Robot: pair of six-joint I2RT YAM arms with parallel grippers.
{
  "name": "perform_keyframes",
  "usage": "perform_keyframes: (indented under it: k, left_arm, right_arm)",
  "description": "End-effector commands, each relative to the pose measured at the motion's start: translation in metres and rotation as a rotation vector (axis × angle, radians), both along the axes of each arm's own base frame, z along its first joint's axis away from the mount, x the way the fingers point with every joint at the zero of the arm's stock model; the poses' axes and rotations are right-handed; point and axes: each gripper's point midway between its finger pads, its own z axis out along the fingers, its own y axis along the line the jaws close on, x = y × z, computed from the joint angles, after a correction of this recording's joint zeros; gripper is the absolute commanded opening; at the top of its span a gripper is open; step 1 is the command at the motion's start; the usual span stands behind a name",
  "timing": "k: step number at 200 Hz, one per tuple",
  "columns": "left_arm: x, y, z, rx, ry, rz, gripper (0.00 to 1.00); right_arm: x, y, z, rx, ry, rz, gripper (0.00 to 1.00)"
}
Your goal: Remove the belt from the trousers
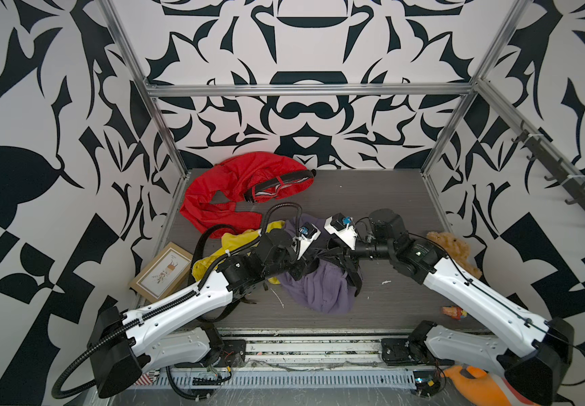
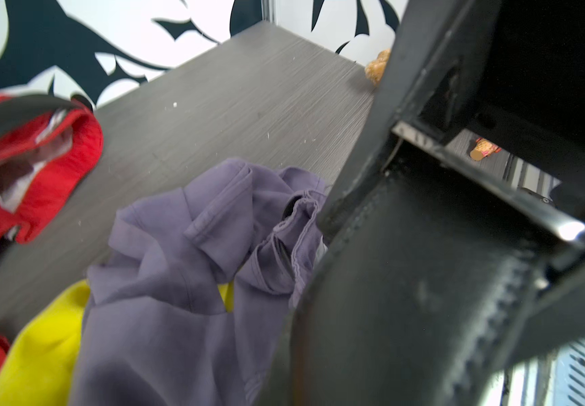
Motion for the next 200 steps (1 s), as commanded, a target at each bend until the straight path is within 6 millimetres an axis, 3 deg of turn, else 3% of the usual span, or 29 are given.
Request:
perform_keyframes:
  k: [1,25,45,60,82,100,129,141,157,173,200]
  left_arm:
    - [-0.010,0.053,-0.054,0.141,0.163,0.184,0.00]
    - [0.001,0.100,-0.076,0.273,0.170,0.425,0.00]
    - [0.005,0.131,-0.080,0.337,0.165,0.597,0.00]
    - [0.005,0.149,-0.080,0.359,0.145,0.707,0.00]
    - [0.003,0.147,-0.084,0.346,0.113,0.728,0.00]
    - [0.008,0.135,-0.081,0.334,0.068,0.680,0.00]
    - [0.013,0.109,-0.071,0.320,0.014,0.536,0.00]
    - [0.013,0.100,-0.068,0.323,0.010,0.490,0.00]
    - [0.013,0.093,-0.068,0.332,0.019,0.445,0.00]
    - [0.011,0.089,-0.068,0.328,0.026,0.420,0.00]
    - [0.009,0.085,-0.063,0.296,0.012,0.389,0.00]
  right_arm:
    - [0.046,-0.042,-0.028,-0.150,-0.025,-0.210,0.00]
    - [0.076,-0.031,-0.046,-0.220,-0.044,-0.172,0.00]
    - [0.104,-0.008,-0.053,-0.186,-0.057,-0.123,0.00]
    - [0.116,0.006,-0.084,-0.213,-0.031,-0.056,0.00]
    - [0.111,0.012,-0.137,-0.269,0.063,0.008,0.00]
    - [0.096,0.011,-0.140,-0.225,0.082,0.003,0.00]
    - [0.064,0.016,-0.129,-0.222,0.079,0.045,0.52]
    - [0.051,0.021,-0.125,-0.236,0.084,0.064,0.62]
    - [0.042,0.021,-0.118,-0.239,0.117,0.051,0.89]
    - [0.040,0.018,-0.111,-0.233,0.122,0.006,0.94]
    - [0.038,0.019,-0.094,-0.203,0.070,-0.037,0.94]
